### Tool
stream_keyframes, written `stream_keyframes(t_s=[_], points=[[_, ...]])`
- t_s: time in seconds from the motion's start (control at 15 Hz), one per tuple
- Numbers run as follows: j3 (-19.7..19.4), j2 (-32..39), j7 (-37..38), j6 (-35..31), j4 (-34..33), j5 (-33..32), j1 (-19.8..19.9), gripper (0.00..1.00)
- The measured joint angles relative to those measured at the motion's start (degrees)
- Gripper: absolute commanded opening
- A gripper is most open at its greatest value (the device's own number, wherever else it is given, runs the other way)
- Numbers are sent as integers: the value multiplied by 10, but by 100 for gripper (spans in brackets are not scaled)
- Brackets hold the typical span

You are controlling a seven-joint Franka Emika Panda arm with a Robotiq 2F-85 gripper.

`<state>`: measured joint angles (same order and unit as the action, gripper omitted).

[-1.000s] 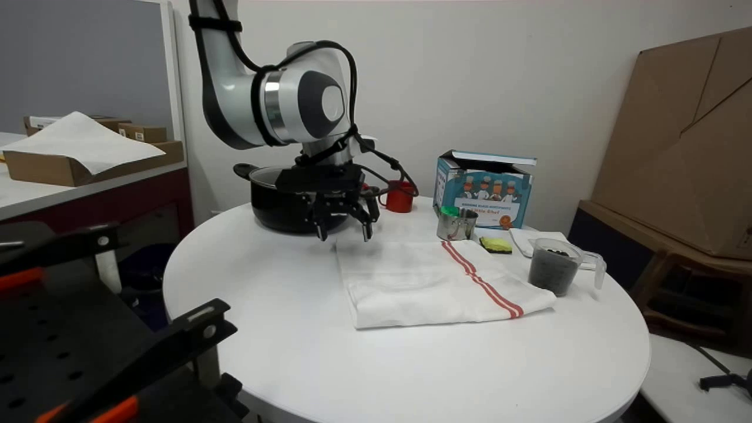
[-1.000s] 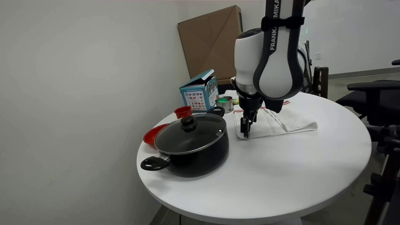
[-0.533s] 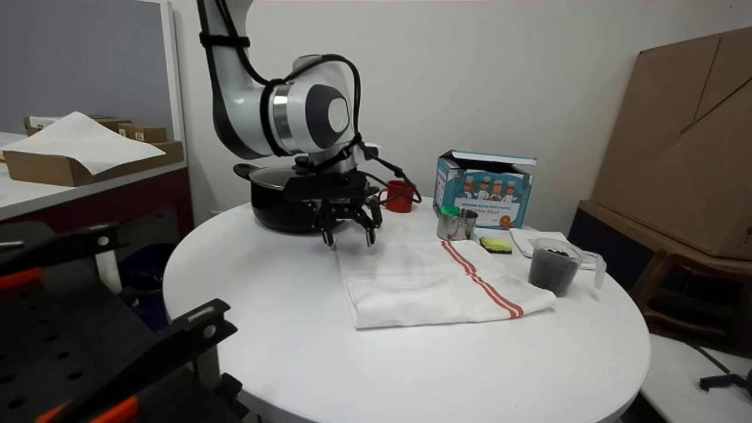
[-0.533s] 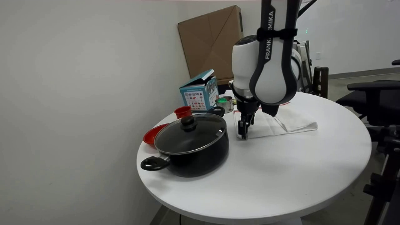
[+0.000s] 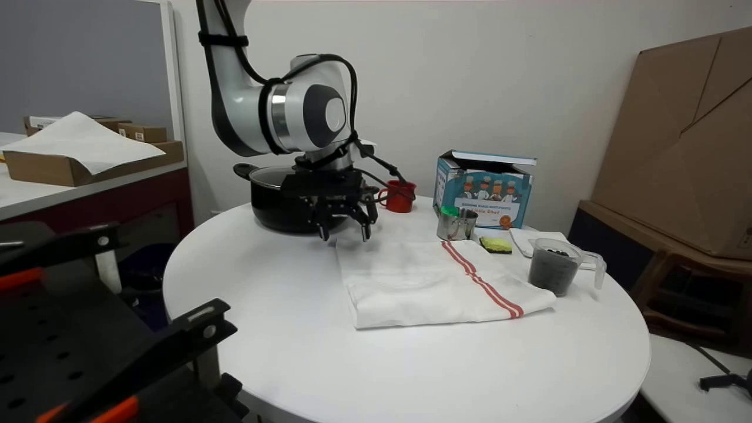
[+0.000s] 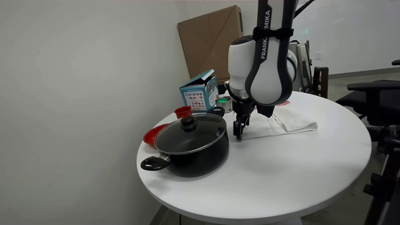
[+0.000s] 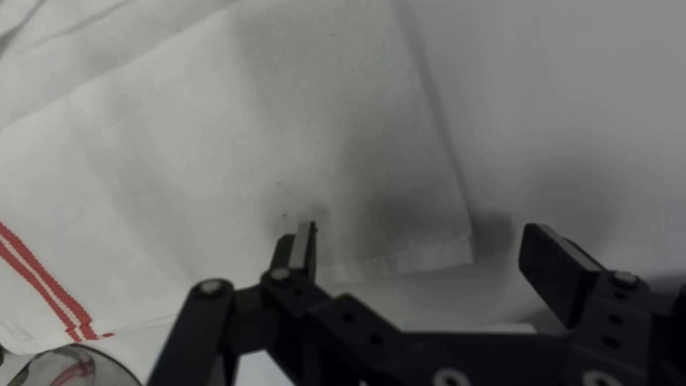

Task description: Fold the cloth

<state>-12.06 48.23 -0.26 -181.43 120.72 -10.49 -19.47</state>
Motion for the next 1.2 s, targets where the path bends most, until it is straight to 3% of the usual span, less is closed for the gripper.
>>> stream_keyframes(t_s=[0.13,0.2,0.33,0.8,1.0,1.2], points=[[2,0,0,0,0,0,0,86],[3,1,0,0,-1,0,0,64],[4,1,0,-1,-2,0,0,61],[8,3,0,-3,-4,0,0,10],[10,5,0,-4,-5,0,0,2],[12,6,0,-5,-5,0,1,7]])
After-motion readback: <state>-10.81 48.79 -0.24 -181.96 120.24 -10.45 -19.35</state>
